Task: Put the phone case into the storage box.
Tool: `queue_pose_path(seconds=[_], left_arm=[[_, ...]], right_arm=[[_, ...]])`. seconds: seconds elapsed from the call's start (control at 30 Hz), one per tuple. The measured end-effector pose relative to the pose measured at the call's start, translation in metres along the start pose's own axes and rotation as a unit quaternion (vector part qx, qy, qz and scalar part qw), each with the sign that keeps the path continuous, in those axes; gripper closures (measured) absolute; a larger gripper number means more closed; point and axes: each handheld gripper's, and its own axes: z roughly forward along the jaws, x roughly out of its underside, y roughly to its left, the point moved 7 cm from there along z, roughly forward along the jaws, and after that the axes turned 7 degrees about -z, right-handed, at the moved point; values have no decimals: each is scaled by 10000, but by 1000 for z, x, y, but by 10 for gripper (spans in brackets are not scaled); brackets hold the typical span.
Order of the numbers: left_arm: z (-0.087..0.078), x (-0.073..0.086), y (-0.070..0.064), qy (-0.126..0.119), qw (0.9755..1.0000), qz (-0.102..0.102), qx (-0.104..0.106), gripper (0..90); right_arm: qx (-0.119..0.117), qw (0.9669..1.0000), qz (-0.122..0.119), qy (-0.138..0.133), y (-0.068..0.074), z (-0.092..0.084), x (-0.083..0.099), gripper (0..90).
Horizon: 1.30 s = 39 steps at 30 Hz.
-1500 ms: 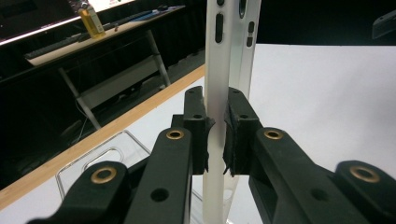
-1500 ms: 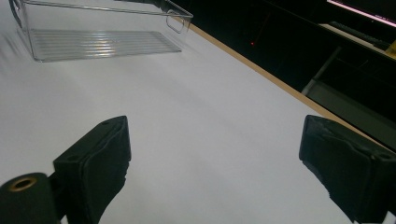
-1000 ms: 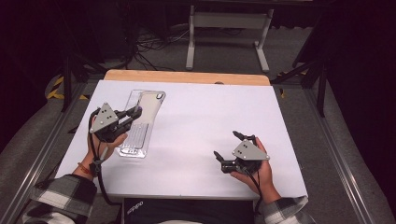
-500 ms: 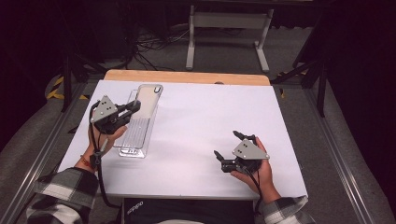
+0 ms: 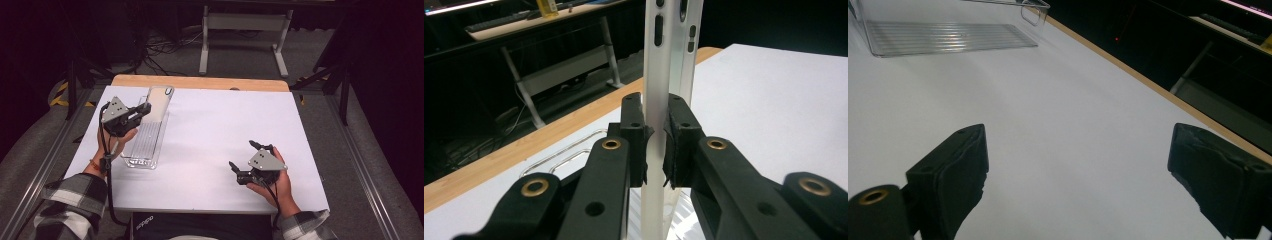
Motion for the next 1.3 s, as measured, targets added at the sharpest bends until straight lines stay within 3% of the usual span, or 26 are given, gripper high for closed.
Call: queue_pose_path(seconds=[0.5, 0.63, 0.7, 0.87, 1.1, 1.2, 1.3], left_arm=[[19, 7, 25, 154, 9998, -71, -137, 817], [28, 9, 36, 275, 9994, -184, -102, 816], [31, 9, 38, 262, 9994, -217, -106, 817], [45, 19, 47, 495, 9984, -231, -157, 817], [55, 24, 53, 556, 9979, -256, -215, 817], [57, 24, 54, 560, 9979, -241, -212, 816], [60, 25, 53, 799, 9966, -70, -210, 814]], right_arm=[[-70, 9999, 13, 133, 2, 5, 4, 100], [-82, 9998, -4, 205, 3, 8, 6, 100], [-78, 9997, -46, 239, 4, 9, 7, 100], [-109, 9995, -42, 306, 4, 12, 9, 100], [-154, 9992, -44, 359, 5, 14, 10, 100], [-178, 9991, -54, 384, 5, 14, 11, 100], [-187, 9990, -66, 401, 5, 15, 12, 100]])
